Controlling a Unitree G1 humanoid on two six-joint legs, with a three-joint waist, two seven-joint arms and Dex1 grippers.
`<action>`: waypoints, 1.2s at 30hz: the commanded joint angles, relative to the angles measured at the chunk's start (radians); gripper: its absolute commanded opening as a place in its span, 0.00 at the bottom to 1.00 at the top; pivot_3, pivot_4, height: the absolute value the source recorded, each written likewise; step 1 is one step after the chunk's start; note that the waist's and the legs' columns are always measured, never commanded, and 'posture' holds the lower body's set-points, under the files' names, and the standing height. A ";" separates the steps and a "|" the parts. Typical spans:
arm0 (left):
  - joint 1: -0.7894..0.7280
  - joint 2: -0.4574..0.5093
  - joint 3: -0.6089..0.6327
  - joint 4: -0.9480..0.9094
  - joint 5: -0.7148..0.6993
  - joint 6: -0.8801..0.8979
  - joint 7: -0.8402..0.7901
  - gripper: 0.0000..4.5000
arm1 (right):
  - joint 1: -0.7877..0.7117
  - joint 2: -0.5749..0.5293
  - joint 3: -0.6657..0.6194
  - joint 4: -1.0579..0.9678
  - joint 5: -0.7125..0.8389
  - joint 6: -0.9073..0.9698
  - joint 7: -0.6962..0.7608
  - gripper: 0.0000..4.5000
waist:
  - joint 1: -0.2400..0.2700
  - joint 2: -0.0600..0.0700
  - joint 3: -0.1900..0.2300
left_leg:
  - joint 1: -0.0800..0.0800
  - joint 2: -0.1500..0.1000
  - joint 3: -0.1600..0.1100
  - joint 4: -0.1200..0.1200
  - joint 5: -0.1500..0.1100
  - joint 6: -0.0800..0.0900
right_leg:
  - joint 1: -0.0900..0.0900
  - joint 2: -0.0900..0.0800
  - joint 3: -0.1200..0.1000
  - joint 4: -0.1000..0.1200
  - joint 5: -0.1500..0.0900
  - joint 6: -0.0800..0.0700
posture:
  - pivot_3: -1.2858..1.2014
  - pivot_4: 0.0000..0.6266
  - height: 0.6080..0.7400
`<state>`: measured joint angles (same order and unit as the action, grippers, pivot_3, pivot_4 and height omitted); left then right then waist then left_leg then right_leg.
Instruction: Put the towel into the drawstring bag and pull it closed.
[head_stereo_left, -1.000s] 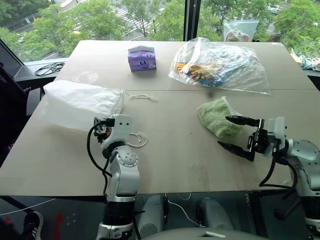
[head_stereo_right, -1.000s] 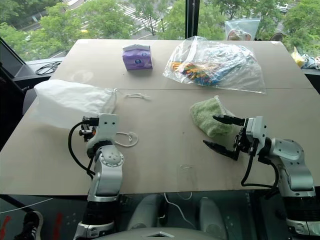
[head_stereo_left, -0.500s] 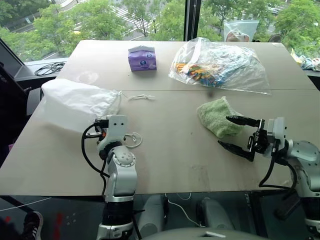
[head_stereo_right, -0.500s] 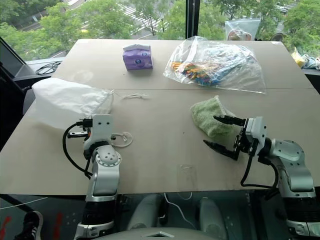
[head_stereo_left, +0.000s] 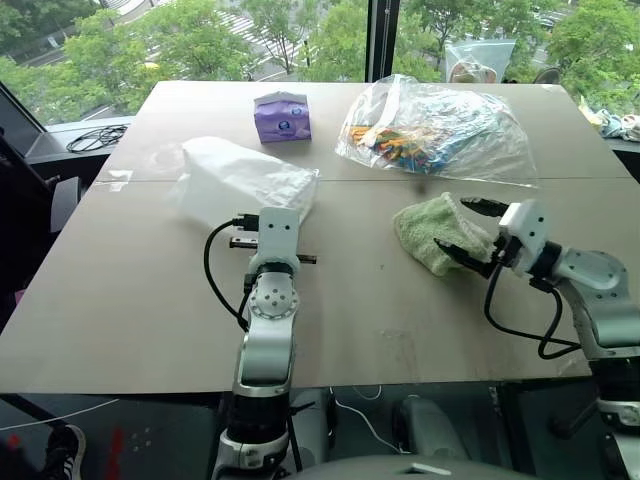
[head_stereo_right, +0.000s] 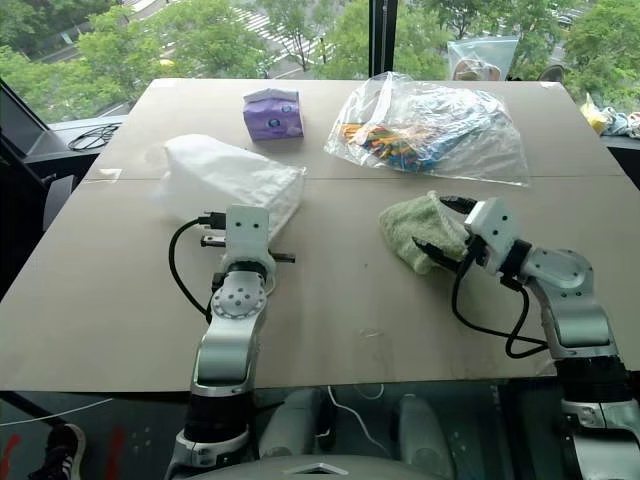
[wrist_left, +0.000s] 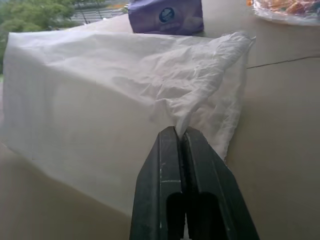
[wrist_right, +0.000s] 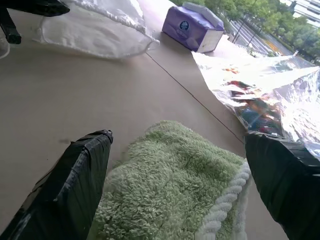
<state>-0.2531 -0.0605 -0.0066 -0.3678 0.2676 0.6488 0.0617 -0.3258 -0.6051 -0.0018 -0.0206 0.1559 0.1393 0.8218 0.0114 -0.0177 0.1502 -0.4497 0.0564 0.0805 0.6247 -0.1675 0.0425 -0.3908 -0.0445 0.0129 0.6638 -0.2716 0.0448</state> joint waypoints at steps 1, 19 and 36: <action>-0.023 -0.048 0.018 -0.072 -0.052 0.045 0.001 0.01 | -0.037 -0.023 0.018 -0.030 -0.052 0.145 -0.060 1.00 | 0.001 0.000 0.000 | 0.000 0.000 0.000 0.000 0.000 0.000 | 0.000 0.000 0.000 0.000 0.000 0.000 | 0.52 0.24 1.00; -0.153 0.023 0.056 -0.180 -0.204 0.167 -0.058 0.00 | -0.105 0.027 0.044 -0.029 0.092 1.056 -0.117 0.73 | 0.003 -0.002 -0.002 | -0.001 0.000 -0.004 0.006 -0.001 0.000 | 0.005 -0.002 -0.004 -0.001 -0.001 -0.002 | 0.52 0.24 1.00; -0.208 0.158 0.159 -0.265 -0.556 0.323 -0.298 0.00 | -0.233 0.154 -0.158 -0.227 0.445 1.277 -0.080 0.06 | -0.025 -0.001 0.001 | -0.002 0.001 -0.005 0.005 -0.001 0.001 | 0.004 0.001 -0.004 -0.001 -0.001 -0.002 | 0.52 0.24 1.00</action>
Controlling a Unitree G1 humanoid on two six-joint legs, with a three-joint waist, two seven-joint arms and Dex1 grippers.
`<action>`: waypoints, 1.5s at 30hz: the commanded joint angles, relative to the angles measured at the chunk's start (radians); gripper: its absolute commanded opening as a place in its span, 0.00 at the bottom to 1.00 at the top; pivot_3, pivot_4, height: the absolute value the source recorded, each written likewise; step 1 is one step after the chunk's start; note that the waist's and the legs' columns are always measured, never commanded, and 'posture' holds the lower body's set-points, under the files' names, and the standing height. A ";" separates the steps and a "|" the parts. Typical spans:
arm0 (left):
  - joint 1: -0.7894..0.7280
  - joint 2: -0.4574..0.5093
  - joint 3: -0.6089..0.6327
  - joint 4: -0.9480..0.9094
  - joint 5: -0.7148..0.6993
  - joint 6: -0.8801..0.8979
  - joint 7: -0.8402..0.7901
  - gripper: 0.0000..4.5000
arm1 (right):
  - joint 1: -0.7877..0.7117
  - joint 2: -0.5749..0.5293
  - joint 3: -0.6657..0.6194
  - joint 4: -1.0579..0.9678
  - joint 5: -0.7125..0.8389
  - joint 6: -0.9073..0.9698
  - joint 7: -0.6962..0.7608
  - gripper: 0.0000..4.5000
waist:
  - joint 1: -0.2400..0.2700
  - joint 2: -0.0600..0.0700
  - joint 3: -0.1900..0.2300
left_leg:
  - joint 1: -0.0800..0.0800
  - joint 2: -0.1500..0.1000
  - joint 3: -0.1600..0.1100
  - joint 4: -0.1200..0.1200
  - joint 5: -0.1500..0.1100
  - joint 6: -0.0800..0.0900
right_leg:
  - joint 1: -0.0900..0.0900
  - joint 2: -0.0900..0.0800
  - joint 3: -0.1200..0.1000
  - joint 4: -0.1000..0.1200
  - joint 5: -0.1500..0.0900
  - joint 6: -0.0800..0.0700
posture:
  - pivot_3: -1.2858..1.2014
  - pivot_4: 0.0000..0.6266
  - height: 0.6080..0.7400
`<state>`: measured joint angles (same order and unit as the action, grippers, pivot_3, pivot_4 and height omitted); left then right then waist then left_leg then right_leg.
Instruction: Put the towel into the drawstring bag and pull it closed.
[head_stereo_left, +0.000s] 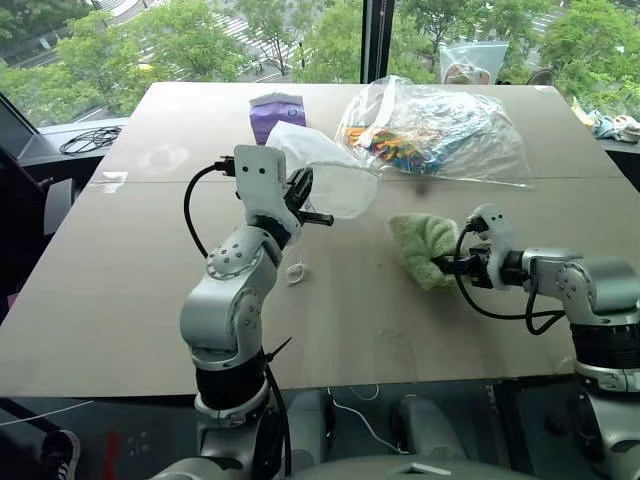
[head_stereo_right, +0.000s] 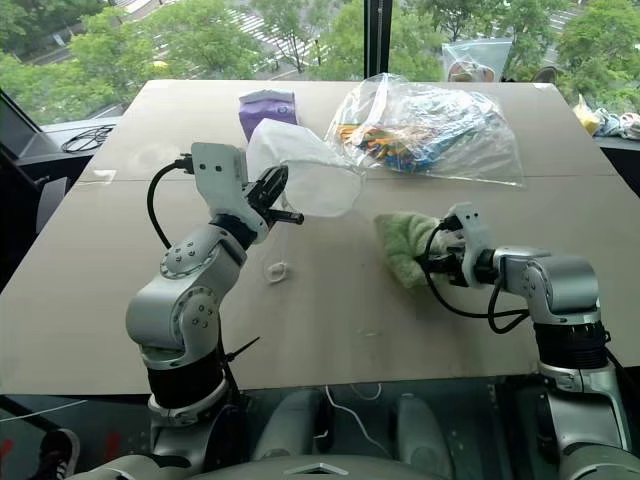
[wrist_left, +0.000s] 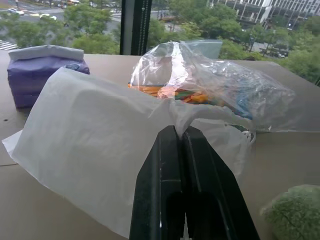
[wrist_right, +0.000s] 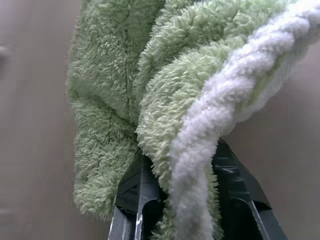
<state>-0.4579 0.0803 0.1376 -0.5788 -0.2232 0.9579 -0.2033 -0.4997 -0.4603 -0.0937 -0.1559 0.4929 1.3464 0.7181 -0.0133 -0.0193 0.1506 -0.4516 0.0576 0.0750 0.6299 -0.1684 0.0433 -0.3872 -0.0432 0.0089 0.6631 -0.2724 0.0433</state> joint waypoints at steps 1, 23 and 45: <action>0.005 0.017 0.022 -0.054 -0.086 0.015 -0.040 0.00 | -0.065 0.012 -0.070 -0.120 0.142 0.095 0.030 0.06 | 0.000 0.001 0.000 | -0.001 0.000 0.000 0.000 0.000 0.000 | -0.001 0.000 0.000 0.000 0.001 0.002 | 0.52 0.24 1.00; 0.115 0.063 0.042 -0.086 -0.389 -0.042 -0.095 0.00 | -0.137 0.275 -0.262 -0.086 0.258 0.177 -0.274 0.06 | 0.000 0.001 0.001 | -0.010 -0.001 0.000 -0.001 0.000 0.000 | -0.010 -0.002 0.000 0.000 0.002 0.003 | 0.52 0.24 1.00; 0.159 0.114 -0.053 -0.105 -0.544 -0.031 -0.078 0.00 | -0.327 0.795 -0.734 0.235 0.703 -0.108 -0.848 0.06 | -0.003 0.003 0.002 | -0.010 -0.001 -0.001 -0.001 0.000 0.000 | -0.010 -0.002 -0.003 0.000 0.002 0.003 | 0.52 0.24 1.00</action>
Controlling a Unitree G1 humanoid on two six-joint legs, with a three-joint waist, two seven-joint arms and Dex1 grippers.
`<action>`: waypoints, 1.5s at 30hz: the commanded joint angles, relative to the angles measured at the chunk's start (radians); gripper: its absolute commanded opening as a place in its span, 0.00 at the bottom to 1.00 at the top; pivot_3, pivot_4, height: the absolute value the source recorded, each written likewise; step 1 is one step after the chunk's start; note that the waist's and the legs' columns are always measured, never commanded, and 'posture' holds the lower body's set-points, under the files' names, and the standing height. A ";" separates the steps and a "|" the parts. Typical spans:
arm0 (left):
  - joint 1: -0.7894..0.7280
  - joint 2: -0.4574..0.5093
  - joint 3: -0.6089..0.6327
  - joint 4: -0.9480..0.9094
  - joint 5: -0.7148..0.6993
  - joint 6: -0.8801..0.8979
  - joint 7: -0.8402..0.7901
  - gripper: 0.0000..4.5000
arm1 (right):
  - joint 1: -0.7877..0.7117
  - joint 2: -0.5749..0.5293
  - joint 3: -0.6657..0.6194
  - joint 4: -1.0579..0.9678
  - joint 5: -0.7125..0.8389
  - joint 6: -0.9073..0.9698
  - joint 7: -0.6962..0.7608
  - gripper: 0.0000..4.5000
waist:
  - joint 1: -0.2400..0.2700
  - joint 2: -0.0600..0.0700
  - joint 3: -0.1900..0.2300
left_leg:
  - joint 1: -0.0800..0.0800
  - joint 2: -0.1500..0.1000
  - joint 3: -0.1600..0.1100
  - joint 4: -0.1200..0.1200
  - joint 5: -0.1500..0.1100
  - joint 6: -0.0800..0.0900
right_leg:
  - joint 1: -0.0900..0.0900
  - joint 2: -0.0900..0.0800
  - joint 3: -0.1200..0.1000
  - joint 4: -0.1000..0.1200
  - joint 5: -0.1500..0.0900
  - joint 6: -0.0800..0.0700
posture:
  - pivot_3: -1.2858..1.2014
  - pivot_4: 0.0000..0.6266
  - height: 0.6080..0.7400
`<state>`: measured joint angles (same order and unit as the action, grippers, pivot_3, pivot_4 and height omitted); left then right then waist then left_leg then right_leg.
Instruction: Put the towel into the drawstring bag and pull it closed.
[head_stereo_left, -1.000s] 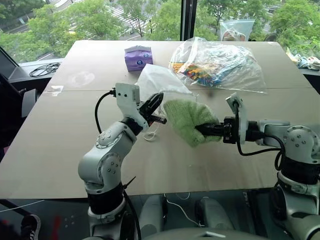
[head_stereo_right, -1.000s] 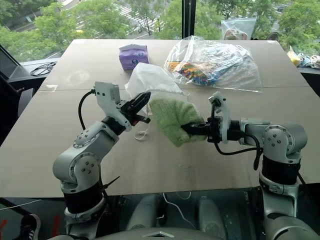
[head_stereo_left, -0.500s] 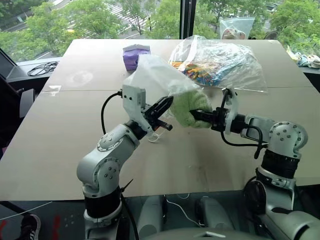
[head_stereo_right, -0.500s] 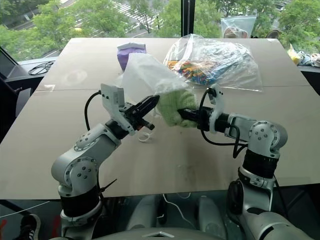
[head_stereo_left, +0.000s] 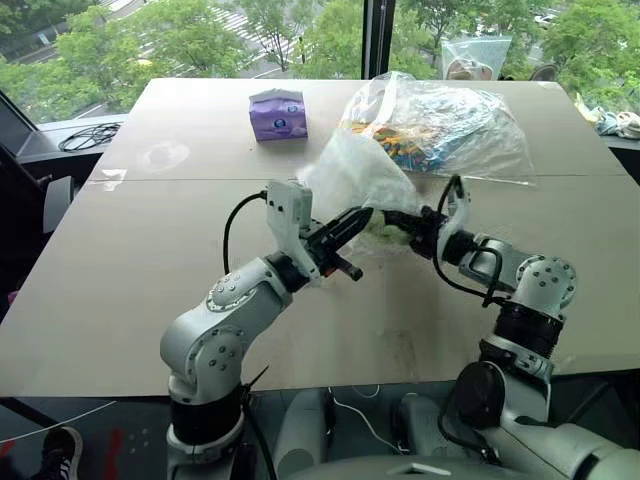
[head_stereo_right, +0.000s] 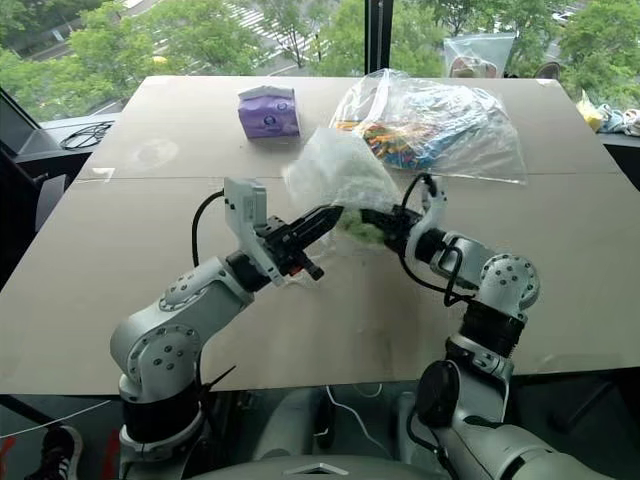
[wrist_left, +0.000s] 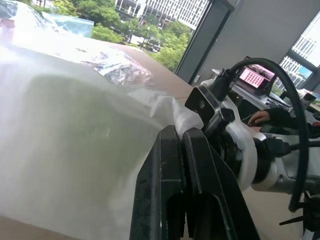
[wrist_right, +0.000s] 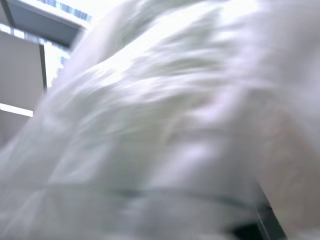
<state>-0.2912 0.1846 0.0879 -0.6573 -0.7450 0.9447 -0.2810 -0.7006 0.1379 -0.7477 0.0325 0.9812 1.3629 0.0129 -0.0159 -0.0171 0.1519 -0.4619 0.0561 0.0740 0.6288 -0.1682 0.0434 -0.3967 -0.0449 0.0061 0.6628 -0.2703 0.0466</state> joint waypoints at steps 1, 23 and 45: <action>-0.012 0.013 -0.005 -0.021 -0.022 -0.022 0.002 0.00 | -0.119 0.197 -0.052 0.048 0.234 -0.136 -0.166 0.06 | -0.003 0.001 0.001 | 0.000 0.000 0.000 0.000 0.000 0.000 | 0.000 0.000 0.000 0.000 0.000 0.000 | 0.52 0.24 1.00; -0.103 -0.033 0.054 0.179 0.105 -0.220 0.120 0.00 | 0.181 -0.380 0.517 -0.369 0.222 -0.117 0.089 0.85 | -0.010 0.002 0.001 | -0.001 0.001 -0.001 -0.002 0.000 0.000 | -0.002 0.004 0.002 -0.001 0.000 0.000 | 0.52 0.24 1.00; -0.056 0.013 0.072 0.138 0.074 -0.210 0.127 0.00 | -0.072 -0.285 0.856 0.593 -0.762 -1.289 0.348 0.85 | 0.006 -0.002 0.005 | -0.002 0.001 0.001 0.001 0.001 -0.001 | -0.005 0.009 0.009 0.000 0.000 0.001 | 0.52 0.24 1.00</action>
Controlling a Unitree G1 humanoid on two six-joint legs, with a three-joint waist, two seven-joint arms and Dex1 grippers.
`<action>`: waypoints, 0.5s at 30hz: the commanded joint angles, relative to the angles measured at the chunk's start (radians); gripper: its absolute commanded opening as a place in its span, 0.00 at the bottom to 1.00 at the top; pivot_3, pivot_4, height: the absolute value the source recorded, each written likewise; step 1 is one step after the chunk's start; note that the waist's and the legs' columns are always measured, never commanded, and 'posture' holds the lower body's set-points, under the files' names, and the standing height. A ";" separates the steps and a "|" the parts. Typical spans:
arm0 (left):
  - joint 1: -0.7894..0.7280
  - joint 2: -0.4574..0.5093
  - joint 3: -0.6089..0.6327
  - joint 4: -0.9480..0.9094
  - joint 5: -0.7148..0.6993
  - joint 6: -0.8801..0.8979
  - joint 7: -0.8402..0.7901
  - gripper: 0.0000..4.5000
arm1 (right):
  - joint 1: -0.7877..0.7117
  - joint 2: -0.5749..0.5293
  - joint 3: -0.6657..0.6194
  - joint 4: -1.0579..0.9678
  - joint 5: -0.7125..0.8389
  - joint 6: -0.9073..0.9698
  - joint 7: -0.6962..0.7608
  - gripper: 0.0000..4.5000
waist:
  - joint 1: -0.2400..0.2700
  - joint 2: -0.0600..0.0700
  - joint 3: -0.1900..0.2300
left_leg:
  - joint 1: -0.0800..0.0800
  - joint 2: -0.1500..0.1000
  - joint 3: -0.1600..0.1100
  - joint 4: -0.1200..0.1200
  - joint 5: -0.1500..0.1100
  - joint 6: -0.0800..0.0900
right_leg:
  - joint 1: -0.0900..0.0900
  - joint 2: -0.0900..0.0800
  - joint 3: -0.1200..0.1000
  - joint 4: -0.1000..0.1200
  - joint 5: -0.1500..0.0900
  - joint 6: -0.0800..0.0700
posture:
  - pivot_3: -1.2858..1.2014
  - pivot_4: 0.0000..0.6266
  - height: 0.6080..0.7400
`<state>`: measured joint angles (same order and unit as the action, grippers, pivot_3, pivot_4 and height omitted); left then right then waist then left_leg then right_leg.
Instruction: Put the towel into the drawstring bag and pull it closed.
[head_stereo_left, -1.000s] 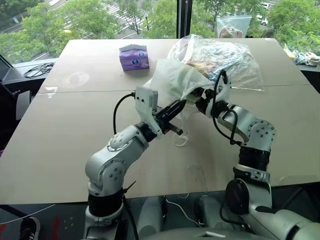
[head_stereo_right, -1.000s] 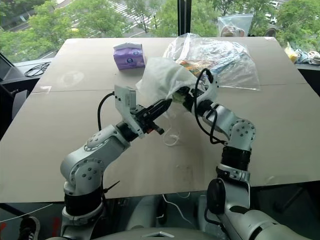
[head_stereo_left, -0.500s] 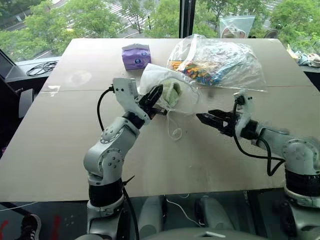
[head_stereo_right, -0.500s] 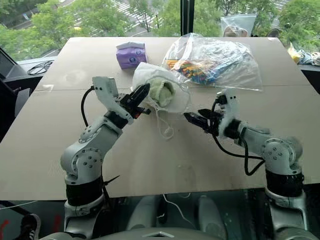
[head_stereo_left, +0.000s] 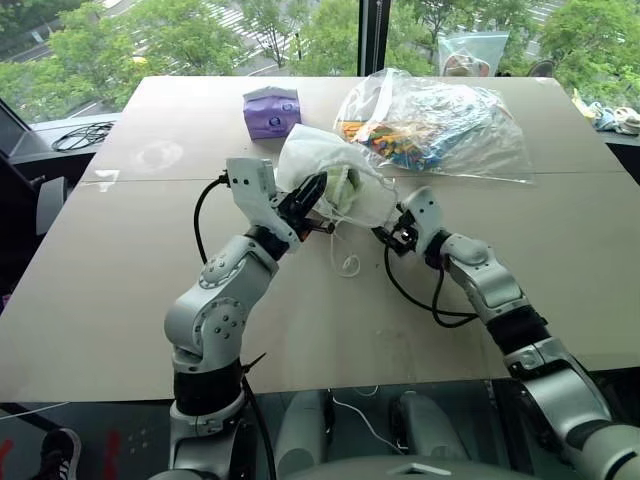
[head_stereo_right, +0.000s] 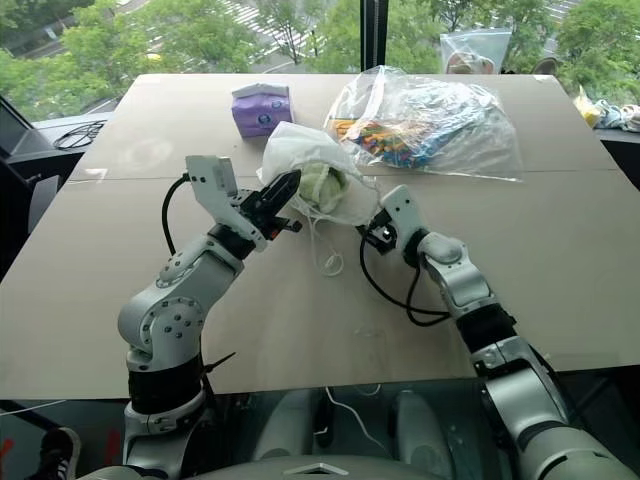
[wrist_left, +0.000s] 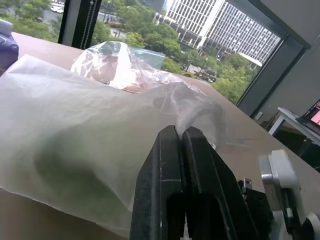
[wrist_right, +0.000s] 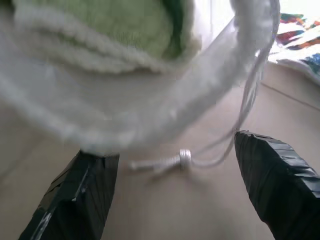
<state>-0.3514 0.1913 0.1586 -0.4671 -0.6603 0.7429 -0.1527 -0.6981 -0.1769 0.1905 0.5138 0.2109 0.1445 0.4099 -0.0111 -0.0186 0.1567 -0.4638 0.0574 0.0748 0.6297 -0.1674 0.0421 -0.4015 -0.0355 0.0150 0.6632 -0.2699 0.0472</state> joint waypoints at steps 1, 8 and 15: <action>0.007 0.010 0.000 -0.055 -0.010 -0.008 -0.001 0.00 | -0.103 0.047 -0.104 0.165 0.006 -0.086 -0.062 0.85 | 0.002 0.000 0.000 | 0.000 0.000 0.000 0.000 0.000 0.000 | 0.000 0.000 0.000 0.000 0.000 0.000 | 0.52 0.24 1.00; 0.012 0.027 0.010 -0.067 -0.017 -0.005 0.008 0.00 | -0.157 0.068 -0.170 0.304 -0.034 -0.177 -0.092 0.29 | -0.002 0.000 0.000 | 0.000 0.000 0.000 0.000 0.000 0.000 | 0.000 -0.003 0.000 0.000 0.000 0.000 | 0.52 0.24 1.00; 0.027 0.031 0.005 -0.072 -0.017 -0.007 0.008 0.00 | -0.100 0.022 -0.225 0.219 -0.053 -0.213 -0.110 0.03 | -0.002 0.000 0.000 | 0.000 0.000 0.000 -0.001 0.000 0.000 | 0.000 -0.002 -0.001 0.001 0.000 0.000 | 0.52 0.24 1.00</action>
<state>-0.3215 0.2167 0.1581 -0.4932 -0.6694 0.7490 -0.1445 -0.7943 -0.1374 -0.0118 0.7992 0.1589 -0.0460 0.3077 -0.0128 -0.0185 0.1570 -0.4641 0.0576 0.0745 0.6286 -0.1674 0.0419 -0.4016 -0.0383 0.0139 0.6640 -0.2695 0.0474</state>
